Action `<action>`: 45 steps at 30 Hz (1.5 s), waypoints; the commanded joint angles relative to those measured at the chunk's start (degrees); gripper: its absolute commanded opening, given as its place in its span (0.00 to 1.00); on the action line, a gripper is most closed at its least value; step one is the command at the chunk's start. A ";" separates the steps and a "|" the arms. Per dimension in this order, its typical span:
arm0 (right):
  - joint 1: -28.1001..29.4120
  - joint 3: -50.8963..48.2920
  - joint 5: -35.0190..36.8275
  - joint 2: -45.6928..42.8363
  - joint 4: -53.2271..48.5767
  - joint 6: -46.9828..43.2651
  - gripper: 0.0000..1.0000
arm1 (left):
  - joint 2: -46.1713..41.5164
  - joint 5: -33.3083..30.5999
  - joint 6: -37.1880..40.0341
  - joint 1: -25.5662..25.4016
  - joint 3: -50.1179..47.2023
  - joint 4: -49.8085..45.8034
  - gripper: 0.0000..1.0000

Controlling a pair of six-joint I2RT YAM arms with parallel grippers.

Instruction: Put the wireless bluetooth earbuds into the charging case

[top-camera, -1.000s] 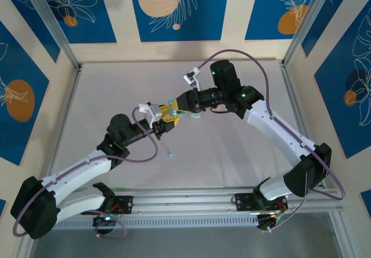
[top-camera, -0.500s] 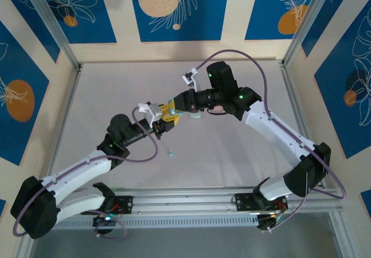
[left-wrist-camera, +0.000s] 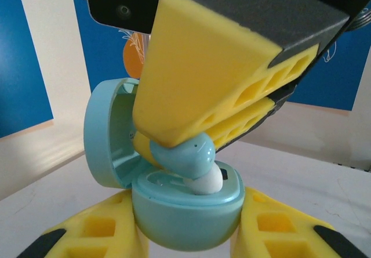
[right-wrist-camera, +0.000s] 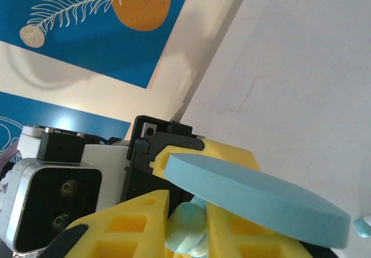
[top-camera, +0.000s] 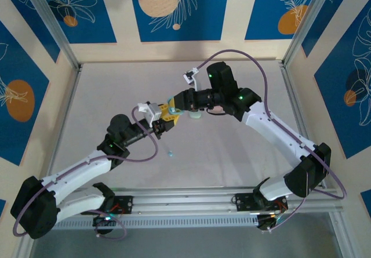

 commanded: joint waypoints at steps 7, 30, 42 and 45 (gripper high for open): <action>1.30 -2.10 5.93 -1.91 2.28 -1.31 0.23 | 0.02 2.02 -1.78 -1.01 -0.36 6.07 0.26; 3.29 -0.52 12.81 -2.31 -1.77 -4.98 0.26 | 0.18 0.95 -3.74 -1.04 -0.39 9.55 0.25; 3.02 0.78 11.64 -2.27 -3.75 -3.93 0.29 | 0.55 0.95 -3.47 -1.04 -0.09 9.35 0.25; 2.77 0.82 11.81 -2.36 -4.32 -3.93 0.30 | 0.46 0.95 -3.38 -1.05 -0.04 9.39 0.25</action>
